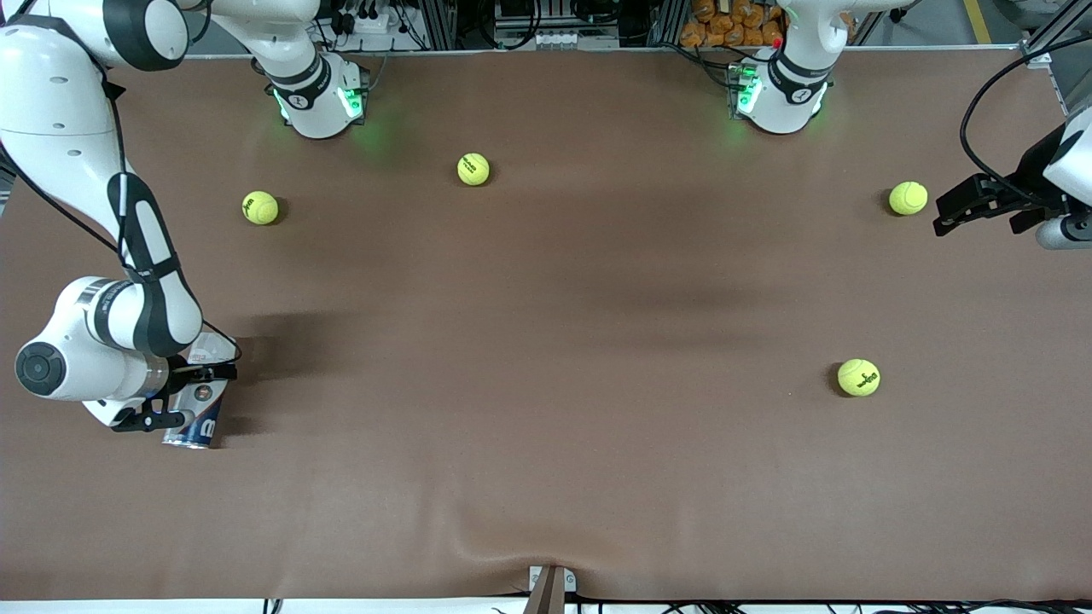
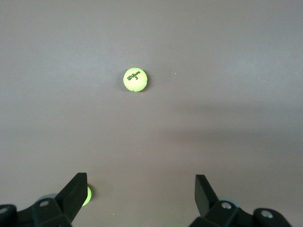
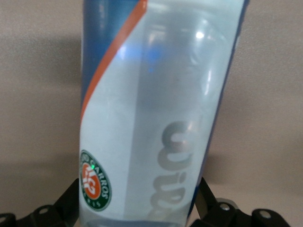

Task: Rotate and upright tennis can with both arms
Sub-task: 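Reach the right gripper down and grasp the lying Wilson can, then carry the can with the right gripper to the table center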

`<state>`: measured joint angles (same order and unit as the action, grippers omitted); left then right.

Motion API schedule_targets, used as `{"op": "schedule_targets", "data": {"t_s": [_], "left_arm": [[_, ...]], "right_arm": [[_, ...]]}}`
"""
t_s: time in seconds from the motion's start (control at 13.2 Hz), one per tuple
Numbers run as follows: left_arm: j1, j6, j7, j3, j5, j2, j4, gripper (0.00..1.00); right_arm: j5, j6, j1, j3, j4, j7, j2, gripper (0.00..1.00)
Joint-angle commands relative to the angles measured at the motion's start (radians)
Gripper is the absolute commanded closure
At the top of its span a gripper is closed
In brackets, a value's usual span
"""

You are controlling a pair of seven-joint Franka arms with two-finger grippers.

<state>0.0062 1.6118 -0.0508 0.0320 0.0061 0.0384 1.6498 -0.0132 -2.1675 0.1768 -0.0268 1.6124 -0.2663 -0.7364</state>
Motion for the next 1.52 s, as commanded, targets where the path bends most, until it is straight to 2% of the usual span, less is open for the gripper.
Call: {"op": "schedule_targets", "data": {"t_s": [0.0, 0.08, 0.38, 0.61, 0.83, 1.14, 1.29, 1.44], "left_arm": [[0.011, -0.015, 0.031, 0.003, -0.006, -0.003, -0.015, 0.0], [0.011, -0.015, 0.031, 0.003, -0.006, -0.003, -0.015, 0.0], [0.012, -0.015, 0.031, 0.003, -0.006, -0.005, -0.013, 0.0], [0.012, -0.015, 0.031, 0.002, -0.006, -0.003, -0.013, 0.0], [0.012, -0.015, 0.031, 0.002, -0.006, -0.003, -0.012, 0.0], [0.012, -0.015, 0.031, 0.002, -0.006, -0.003, -0.012, 0.0], [0.012, -0.015, 0.031, 0.002, -0.006, -0.003, -0.012, 0.0], [0.012, -0.015, 0.031, 0.002, -0.006, -0.003, -0.013, 0.0]], "right_arm": [[0.016, -0.009, 0.013, 0.013, 0.006, -0.022, 0.005, 0.07], [0.016, -0.009, 0.012, 0.013, 0.004, -0.024, 0.005, 0.19], [0.016, 0.006, 0.0, 0.015, -0.018, -0.091, 0.015, 0.19], [0.016, 0.102, -0.029, 0.036, -0.087, -0.218, 0.026, 0.19], [0.019, 0.115, -0.025, 0.145, -0.131, -0.456, 0.025, 0.18], [0.016, 0.101, -0.052, 0.315, -0.137, -0.597, 0.014, 0.17], [0.009, 0.019, -0.166, 0.315, -0.135, -0.606, 0.014, 0.17], [0.007, 0.003, -0.236, 0.315, -0.135, -0.608, 0.012, 0.17]]}}
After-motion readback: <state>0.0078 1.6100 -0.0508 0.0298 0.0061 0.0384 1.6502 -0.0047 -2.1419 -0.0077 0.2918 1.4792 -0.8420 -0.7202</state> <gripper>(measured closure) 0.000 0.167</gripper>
